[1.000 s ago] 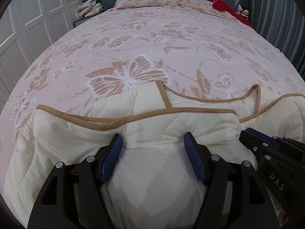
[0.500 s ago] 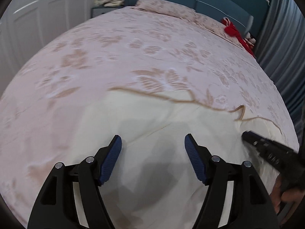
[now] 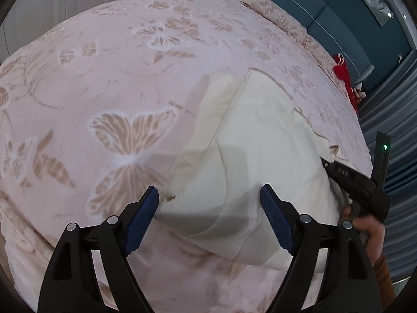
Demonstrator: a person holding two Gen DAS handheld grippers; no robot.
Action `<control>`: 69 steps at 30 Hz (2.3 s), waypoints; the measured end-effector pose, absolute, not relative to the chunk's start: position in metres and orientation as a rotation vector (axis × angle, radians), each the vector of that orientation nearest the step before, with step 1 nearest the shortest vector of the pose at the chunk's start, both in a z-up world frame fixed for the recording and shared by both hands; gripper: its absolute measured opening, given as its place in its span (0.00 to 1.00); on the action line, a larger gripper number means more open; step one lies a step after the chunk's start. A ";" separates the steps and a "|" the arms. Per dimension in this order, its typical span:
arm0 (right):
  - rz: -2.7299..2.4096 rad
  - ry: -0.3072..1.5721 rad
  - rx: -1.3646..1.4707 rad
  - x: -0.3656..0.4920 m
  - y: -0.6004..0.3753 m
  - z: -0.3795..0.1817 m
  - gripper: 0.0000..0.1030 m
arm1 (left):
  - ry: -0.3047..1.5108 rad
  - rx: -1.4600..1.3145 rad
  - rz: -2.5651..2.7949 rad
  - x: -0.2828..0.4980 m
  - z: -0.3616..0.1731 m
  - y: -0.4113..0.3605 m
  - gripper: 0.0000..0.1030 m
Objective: Fold large clothes
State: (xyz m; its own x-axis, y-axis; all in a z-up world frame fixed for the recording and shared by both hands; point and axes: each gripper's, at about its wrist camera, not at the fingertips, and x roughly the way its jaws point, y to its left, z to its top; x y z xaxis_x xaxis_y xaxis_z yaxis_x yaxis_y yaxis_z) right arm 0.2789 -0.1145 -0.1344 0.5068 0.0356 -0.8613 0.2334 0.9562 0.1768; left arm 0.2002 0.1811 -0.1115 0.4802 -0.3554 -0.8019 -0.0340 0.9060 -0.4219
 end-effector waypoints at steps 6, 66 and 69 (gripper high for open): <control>-0.134 1.049 0.246 0.282 -0.110 -0.134 0.06 | 1.108 -0.537 -0.231 0.214 -0.137 0.180 0.88; -0.064 1.072 0.486 0.081 -0.128 -0.138 0.01 | 0.966 -0.088 -0.496 0.144 0.024 0.024 0.34; -0.055 1.073 0.567 0.068 -0.137 -0.136 0.01 | 0.961 -0.058 -0.532 0.137 0.026 0.006 0.34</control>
